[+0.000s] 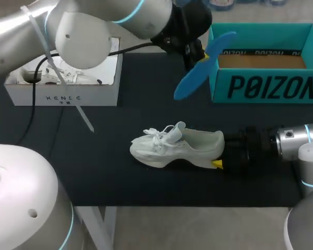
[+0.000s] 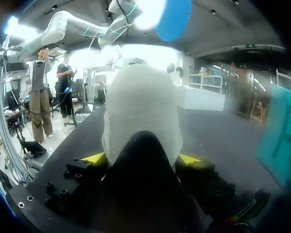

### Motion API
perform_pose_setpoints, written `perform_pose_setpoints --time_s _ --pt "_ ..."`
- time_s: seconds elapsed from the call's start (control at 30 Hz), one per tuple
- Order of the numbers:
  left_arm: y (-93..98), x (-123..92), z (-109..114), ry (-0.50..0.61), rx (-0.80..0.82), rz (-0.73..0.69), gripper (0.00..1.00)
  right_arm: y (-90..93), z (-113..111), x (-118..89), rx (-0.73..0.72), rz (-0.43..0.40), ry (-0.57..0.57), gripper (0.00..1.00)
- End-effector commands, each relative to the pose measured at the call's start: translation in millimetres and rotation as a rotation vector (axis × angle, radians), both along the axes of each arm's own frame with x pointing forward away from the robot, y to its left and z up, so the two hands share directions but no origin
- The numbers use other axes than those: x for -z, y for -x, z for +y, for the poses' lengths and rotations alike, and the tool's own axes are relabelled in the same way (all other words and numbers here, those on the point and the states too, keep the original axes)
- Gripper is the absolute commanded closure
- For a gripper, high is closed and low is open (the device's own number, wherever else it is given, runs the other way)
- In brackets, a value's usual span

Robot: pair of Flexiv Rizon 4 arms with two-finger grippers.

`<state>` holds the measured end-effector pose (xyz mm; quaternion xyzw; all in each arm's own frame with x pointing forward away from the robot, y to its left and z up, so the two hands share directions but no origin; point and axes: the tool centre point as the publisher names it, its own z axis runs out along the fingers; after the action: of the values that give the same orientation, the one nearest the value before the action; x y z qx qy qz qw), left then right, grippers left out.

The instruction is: Take the shoe out of the shoebox, open the shoe tongue, remove and reinsert the insole, then place the shoe into the shoebox

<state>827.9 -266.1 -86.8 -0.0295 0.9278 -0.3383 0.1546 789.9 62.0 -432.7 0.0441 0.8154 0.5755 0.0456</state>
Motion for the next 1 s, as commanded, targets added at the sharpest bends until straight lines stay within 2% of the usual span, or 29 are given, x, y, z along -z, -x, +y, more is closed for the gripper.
perform_pose_setpoints --time_s 0.03,0.73,0.87,1.0 --pt "0.0 -15 14 -0.021 -0.013 -0.008 1.00 -0.6 2 3 0.000 0.002 0.004 1.00" --pt "0.0 -15 14 -0.021 -0.013 -0.008 1.00 -0.6 2 3 0.000 0.002 0.004 1.00" --pt "-21.3 -33 23 0.034 0.119 0.208 1.00 -0.6 2 3 0.000 0.002 0.004 1.00" --pt "-38.9 -40 35 0.096 0.248 0.381 1.00 -0.6 2 3 0.000 0.002 0.004 1.00"
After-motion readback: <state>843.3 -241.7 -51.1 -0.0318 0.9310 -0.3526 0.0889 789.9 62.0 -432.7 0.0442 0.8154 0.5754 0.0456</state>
